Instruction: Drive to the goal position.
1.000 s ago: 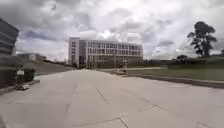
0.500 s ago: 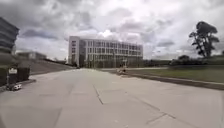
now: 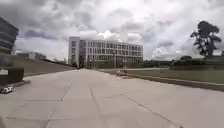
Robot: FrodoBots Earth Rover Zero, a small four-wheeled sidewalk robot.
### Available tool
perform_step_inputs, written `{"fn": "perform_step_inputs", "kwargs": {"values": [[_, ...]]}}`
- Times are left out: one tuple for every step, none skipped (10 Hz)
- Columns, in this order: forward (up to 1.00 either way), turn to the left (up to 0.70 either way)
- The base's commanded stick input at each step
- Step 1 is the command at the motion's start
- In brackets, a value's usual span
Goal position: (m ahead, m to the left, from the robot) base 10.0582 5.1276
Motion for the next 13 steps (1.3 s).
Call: {"fn": "perform_step_inputs", "kwargs": {"values": [[0.70,0.00],[0.70,0.00],[0.70,0.00],[0.70,0.00],[0.70,0.00],[0.70,0.00],[0.70,0.00],[0.70,0.00],[0.70,0.00],[0.70,0.00],[0.70,0.00],[0.70,0.00],[0.70,0.00]]}}
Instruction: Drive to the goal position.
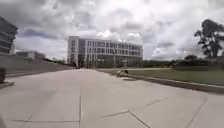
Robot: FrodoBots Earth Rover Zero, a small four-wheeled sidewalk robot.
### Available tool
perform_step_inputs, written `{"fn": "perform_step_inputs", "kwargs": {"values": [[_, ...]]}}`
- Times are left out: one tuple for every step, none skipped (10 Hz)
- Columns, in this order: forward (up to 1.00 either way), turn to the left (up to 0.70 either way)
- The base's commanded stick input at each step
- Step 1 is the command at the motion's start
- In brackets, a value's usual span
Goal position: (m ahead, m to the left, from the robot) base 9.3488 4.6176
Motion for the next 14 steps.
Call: {"fn": "perform_step_inputs", "kwargs": {"values": [[0.70,0.00],[0.70,0.00],[0.70,0.00],[0.70,0.00],[0.70,0.00],[0.70,0.00],[0.70,0.00],[0.70,0.00],[0.70,0.00],[0.70,0.00],[0.70,0.00],[0.70,0.00],[0.70,0.00],[0.70,0.00]]}}
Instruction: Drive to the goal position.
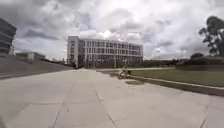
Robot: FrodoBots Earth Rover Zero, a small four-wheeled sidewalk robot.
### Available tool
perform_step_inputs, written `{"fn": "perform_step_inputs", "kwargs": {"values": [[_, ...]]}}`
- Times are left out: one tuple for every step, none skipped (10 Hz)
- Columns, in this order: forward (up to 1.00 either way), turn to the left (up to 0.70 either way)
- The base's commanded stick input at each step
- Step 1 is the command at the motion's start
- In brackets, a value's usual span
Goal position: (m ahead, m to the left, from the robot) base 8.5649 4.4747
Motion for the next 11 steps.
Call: {"fn": "perform_step_inputs", "kwargs": {"values": [[0.70,0.00],[0.70,0.01],[0.70,0.07],[0.70,0.13],[0.70,0.35],[0.70,0.35],[0.70,0.35],[0.70,0.35],[0.70,0.35],[0.70,0.35],[0.70,0.35]]}}
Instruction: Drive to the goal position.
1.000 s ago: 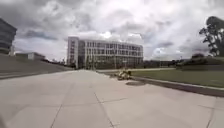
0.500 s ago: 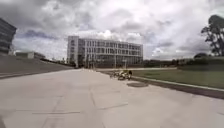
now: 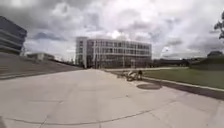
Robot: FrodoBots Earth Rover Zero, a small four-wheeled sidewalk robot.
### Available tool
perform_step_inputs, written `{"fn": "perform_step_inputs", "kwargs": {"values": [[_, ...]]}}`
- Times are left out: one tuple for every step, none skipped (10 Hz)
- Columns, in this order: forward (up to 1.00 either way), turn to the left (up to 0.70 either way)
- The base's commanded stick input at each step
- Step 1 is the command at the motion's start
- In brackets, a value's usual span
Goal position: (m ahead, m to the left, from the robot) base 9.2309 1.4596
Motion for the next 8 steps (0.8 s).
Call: {"fn": "perform_step_inputs", "kwargs": {"values": [[0.70,0.35],[0.70,0.35],[0.70,0.35],[0.70,0.35],[0.70,0.35],[0.70,0.32],[0.70,0.00],[0.70,0.00]]}}
